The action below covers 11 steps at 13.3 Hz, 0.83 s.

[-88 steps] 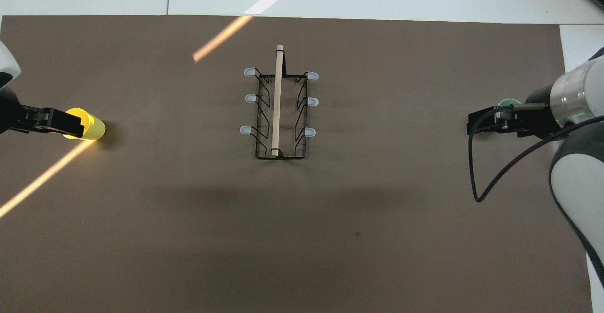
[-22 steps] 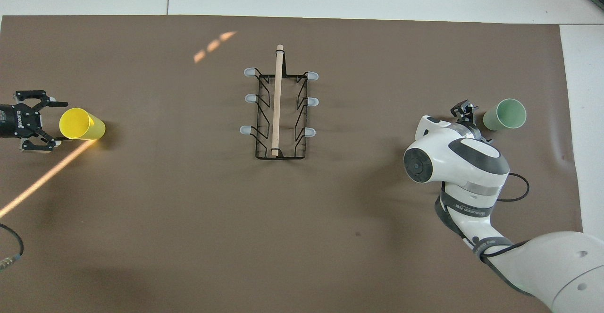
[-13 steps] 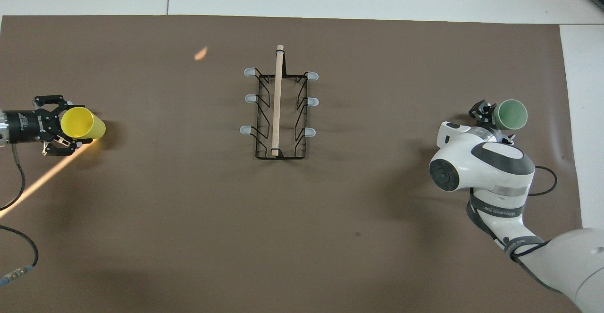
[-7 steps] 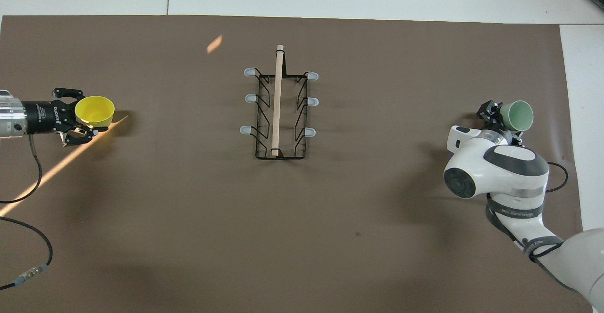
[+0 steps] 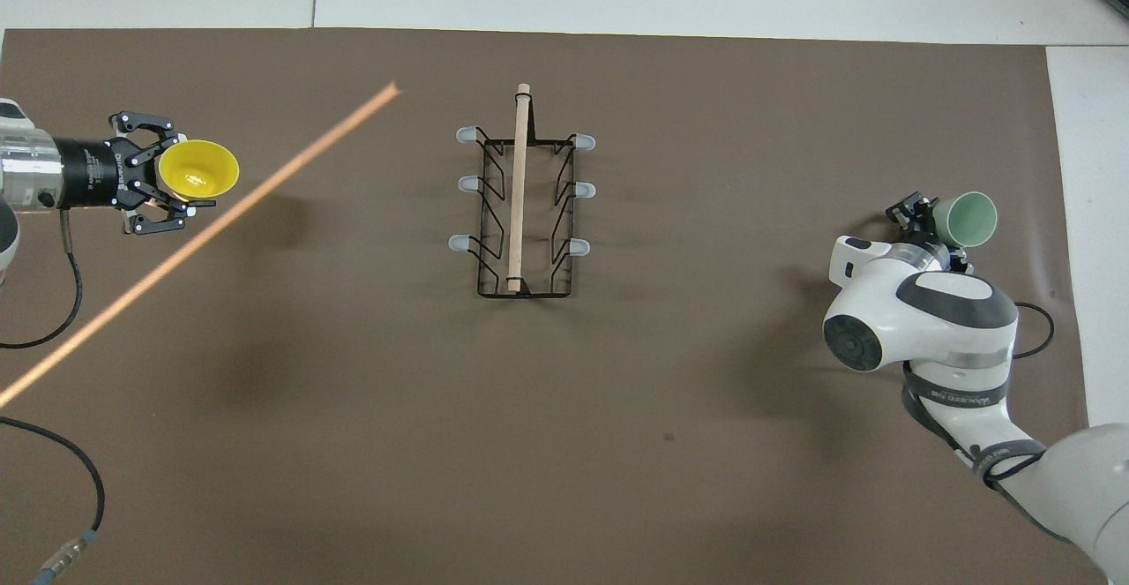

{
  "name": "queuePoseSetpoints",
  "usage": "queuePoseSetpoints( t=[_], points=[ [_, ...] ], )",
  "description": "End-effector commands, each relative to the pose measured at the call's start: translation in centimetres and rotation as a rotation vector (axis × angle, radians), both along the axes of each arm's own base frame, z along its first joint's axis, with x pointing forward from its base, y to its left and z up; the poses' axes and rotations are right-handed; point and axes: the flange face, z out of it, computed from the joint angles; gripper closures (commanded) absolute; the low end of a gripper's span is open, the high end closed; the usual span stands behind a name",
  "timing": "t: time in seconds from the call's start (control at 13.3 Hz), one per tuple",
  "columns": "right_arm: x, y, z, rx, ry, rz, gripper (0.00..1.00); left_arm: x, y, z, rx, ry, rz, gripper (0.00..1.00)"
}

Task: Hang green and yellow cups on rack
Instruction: 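Lift the yellow cup with the left gripper toward the rack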

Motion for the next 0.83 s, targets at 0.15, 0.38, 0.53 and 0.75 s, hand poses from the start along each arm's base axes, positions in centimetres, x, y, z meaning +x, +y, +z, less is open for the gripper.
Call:
queuePoseSetpoints(
  t=[0.15,0.38,0.53,0.75],
  points=[
    [0.5,1.5,2.0,0.005,-0.009,-0.033,1.00,1.0,-6.1,7.4,0.248,-0.103,-0.203,1.00],
    [0.7,1.5,4.4,0.085,-0.017,-0.123,1.00,-0.5,-13.0,9.8,0.470,-0.120,-0.387,1.00],
    [0.8,2.0,6.4,0.213,-0.017,-0.161,1.00,-1.3,-17.5,10.1,0.570,-0.123,-0.411,1.00],
    [0.9,4.3,9.0,0.334,0.000,-0.224,1.00,-2.7,-23.7,10.3,0.734,-0.164,-0.452,1.00]
  ],
)
